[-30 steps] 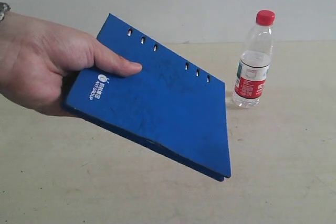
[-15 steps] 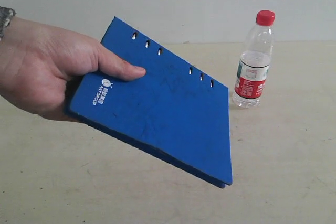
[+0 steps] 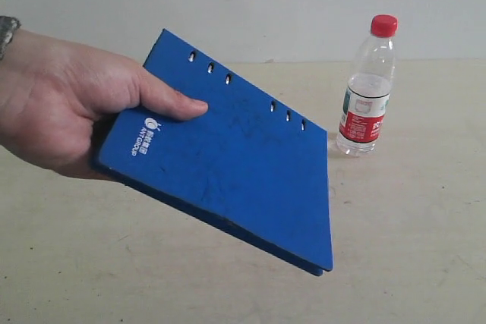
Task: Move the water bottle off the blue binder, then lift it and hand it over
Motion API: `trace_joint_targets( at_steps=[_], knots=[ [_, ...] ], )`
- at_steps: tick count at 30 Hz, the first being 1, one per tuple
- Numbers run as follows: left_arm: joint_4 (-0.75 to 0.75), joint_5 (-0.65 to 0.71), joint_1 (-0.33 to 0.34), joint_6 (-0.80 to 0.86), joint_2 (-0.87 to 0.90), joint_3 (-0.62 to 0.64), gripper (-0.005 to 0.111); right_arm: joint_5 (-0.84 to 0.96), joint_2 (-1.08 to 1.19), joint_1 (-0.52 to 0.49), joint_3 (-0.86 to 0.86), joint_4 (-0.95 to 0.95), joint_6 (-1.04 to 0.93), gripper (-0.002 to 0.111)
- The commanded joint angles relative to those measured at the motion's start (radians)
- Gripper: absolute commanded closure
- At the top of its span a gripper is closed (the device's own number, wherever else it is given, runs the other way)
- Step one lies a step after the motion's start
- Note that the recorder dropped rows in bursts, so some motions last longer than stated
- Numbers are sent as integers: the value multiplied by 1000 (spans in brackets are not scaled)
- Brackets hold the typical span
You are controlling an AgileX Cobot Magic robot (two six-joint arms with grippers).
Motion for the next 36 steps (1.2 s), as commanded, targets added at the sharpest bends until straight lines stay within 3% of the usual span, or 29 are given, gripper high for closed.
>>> trace_joint_targets(
  at_steps=[1, 32, 36],
  knots=[
    [-5, 1, 1, 5, 2, 4, 102, 14, -5, 0, 0, -16, 16, 108],
    [-5, -15, 1, 8, 2, 4, 102, 6, -5, 13, 0, -12, 22, 108],
    [-5, -15, 1, 8, 2, 4, 102, -32, -5, 13, 0, 223, 60, 108]
  ],
)
